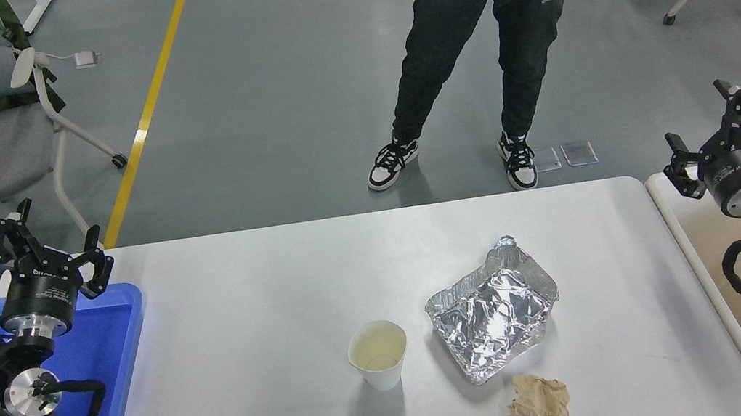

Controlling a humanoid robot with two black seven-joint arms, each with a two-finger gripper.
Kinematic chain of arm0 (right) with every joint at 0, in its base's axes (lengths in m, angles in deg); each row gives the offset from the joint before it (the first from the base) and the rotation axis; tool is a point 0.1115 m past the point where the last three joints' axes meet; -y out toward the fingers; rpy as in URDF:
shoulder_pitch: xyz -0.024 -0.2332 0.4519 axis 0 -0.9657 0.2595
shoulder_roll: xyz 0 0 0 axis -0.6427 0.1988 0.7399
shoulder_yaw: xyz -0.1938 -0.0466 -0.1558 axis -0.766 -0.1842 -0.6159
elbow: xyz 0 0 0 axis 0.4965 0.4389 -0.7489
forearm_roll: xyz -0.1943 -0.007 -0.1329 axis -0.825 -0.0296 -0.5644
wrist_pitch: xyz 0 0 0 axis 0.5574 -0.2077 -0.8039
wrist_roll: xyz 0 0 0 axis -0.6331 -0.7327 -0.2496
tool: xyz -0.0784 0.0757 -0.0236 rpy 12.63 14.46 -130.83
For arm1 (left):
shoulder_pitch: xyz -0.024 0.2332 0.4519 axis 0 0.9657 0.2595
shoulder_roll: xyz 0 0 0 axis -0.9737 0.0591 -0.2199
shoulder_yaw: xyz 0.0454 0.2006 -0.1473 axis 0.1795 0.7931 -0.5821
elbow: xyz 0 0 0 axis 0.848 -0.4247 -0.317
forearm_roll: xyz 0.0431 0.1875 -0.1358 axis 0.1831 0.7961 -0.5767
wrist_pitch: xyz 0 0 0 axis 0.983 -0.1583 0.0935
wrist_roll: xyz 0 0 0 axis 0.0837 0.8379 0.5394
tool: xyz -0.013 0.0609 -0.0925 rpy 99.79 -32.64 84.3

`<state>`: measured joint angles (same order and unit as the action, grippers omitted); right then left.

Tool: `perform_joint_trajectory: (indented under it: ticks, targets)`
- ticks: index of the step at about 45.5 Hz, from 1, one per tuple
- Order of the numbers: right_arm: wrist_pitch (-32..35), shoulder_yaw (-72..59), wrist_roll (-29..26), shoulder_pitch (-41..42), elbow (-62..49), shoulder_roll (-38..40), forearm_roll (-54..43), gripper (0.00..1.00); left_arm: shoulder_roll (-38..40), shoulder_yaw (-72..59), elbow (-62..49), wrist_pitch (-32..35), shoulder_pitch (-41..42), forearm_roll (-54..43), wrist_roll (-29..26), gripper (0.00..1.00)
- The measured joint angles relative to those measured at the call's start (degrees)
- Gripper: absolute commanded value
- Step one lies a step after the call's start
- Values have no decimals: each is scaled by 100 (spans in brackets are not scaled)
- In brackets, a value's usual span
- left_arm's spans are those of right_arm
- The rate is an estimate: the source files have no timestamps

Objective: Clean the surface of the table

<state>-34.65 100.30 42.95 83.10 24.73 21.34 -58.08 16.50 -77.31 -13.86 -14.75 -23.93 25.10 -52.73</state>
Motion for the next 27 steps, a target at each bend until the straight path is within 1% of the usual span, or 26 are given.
perform_joint_trajectory:
  ticks: [12, 27]
  targets:
    - [-2, -21, -116, 36, 31, 1, 0, 100, 0, 0, 0, 3, 0, 0, 0, 100]
    - [17, -2, -728, 70, 238, 107, 0, 100, 0, 0, 0, 3, 0, 0, 0, 100]
